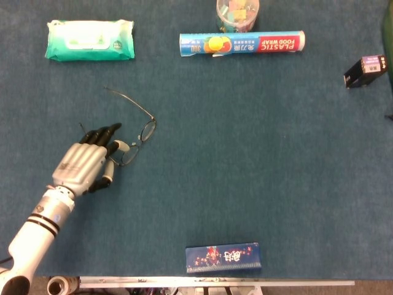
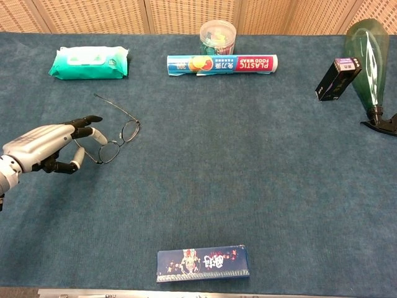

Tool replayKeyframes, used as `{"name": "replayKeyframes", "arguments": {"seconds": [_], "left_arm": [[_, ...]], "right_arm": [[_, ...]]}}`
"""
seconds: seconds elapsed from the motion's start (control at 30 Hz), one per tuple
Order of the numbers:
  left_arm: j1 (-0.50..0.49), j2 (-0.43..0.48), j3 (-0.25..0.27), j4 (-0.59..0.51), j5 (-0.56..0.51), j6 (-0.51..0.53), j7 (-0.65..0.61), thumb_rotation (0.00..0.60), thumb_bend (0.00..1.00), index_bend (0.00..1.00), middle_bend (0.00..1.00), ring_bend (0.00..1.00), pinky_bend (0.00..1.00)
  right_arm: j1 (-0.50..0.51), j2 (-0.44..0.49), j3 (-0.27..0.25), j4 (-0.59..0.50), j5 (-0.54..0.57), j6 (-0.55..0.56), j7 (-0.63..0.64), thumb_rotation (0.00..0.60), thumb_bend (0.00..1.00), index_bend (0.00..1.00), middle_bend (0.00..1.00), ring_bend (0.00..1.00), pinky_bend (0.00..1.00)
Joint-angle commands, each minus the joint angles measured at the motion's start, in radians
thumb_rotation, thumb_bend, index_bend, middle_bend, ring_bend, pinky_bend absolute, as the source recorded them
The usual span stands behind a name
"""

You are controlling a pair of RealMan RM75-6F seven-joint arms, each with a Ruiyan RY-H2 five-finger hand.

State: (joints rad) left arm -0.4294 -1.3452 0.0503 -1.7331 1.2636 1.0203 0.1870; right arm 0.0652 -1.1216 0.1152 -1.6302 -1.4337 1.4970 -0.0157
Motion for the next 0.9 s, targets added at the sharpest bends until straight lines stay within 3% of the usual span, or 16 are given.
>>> {"name": "replayKeyframes", "arguments": {"seconds": [0.03,0.23,0.57,0.9], "left_arm": [[0.009,0.000,0.005,-0.007,0.013,0.016,0.010,0.505,0.74,0.25,0.00,0.00,0.07],[0.017,-0.001,-0.007,-0.003,0.014,0.024,-0.031,0.516,0.74,0.25,0.00,0.00,0.07],[0.027,-0.003,0.020,0.003,0.093,0.025,-0.079,0.538,0.74,0.28,0.00,0.00,0.07],[0.025,-0.030,0.028,0.036,0.066,-0.004,-0.026,0.539,0.74,0.30,0.00,0.00,0.07]], "right_arm": [[0.000,0.000,-0.001,0.000,-0.001,0.001,0.001,0.600,0.04,0.15,0.20,0.21,0.45],[-0.005,0.004,0.000,-0.001,0.002,0.007,0.002,0.600,0.04,0.15,0.20,0.21,0.45],[-0.003,0.001,-0.001,0.002,0.003,0.003,0.003,0.600,0.04,0.15,0.20,0.21,0.45],[-0.005,0.004,-0.002,-0.003,0.003,0.004,-0.001,0.600,0.04,0.15,0.20,0.21,0.45]]}}
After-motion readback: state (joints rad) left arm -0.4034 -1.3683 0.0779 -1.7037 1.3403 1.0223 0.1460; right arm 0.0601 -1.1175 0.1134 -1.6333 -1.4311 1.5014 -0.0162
